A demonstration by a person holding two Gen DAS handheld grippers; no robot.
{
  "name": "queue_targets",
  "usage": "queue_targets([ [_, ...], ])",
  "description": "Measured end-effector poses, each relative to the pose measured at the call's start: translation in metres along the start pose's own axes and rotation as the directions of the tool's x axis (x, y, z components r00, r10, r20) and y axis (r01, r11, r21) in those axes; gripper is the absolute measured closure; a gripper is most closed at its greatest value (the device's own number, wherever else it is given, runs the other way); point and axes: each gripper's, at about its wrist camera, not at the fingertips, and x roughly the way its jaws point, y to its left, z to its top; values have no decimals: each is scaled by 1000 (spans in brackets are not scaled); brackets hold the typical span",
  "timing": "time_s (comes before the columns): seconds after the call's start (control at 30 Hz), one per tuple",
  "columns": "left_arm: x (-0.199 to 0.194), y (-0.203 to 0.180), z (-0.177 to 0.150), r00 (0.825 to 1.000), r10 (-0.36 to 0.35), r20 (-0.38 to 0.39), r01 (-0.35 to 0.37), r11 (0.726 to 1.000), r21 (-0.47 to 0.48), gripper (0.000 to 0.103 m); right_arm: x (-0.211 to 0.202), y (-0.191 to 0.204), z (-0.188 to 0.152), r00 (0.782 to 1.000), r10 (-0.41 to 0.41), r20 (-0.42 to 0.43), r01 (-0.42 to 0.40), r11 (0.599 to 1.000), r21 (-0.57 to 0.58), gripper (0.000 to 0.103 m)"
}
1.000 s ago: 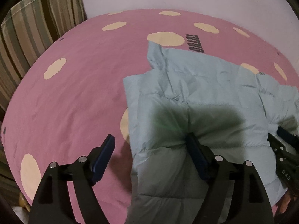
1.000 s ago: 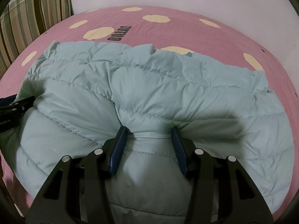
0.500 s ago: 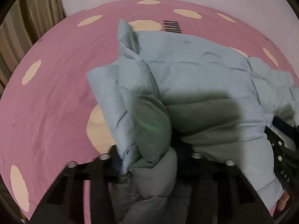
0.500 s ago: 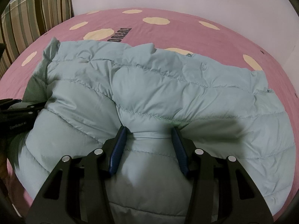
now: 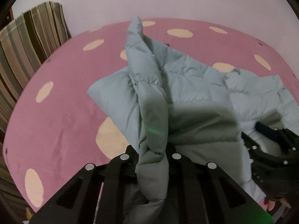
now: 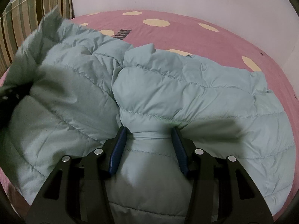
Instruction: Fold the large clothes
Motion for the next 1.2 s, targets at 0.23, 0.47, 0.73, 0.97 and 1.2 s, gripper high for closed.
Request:
queue_targets([
  [0.23, -36, -26, 13, 997, 45, 67, -48, 998, 43, 91, -26, -17, 4, 999, -18, 39, 17, 1000, 26, 43],
  [0.47, -71, -76, 27, 989, 61, 137, -78, 990, 115, 91, -65, -81, -4, 988, -116, 103, 106, 989, 104, 40],
  [0.73, -79, -166, 30, 983, 32, 178, -73, 971, 226, 91, -82, -161, -40, 976, -203, 83, 182, 960, 213, 36],
  [0.97, -54, -237, 11, 989, 0, 146, -51, 938, 342, 91, -79, -211, -61, 974, -224, 42, 202, 933, 298, 35],
  [1.2, -37, -270, -12, 992, -10, 126, -44, 909, 415, 87, -73, -229, -72, 970, -243, 5, 228, 917, 328, 35],
])
